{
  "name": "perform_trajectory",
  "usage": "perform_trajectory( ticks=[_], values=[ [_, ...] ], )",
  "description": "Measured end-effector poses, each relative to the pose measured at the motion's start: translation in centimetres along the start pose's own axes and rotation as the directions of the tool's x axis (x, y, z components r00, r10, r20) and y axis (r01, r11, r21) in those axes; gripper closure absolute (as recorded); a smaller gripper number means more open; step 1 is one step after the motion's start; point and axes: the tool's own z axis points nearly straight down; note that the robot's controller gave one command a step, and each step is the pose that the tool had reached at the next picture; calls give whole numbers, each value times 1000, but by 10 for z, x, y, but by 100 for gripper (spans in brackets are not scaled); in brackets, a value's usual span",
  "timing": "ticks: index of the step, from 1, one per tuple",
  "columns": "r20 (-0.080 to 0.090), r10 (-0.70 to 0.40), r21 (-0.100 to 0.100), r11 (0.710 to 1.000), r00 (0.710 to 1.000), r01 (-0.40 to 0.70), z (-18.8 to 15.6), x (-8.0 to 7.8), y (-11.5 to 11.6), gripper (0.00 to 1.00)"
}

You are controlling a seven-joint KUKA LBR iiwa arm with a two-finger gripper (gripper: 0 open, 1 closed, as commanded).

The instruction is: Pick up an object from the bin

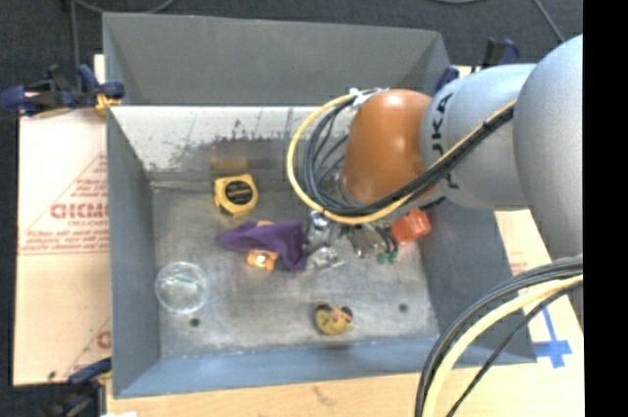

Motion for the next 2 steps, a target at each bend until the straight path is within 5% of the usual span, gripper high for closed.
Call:
perform_trajectory(
  ticks=[1, 2],
  values=[
    [1, -1, 0, 1000, 1000, 1, 0, 0, 0, 100],
    [15, -152, 4, 988, 988, 152, -187, -42, 6, 100]
  ],
)
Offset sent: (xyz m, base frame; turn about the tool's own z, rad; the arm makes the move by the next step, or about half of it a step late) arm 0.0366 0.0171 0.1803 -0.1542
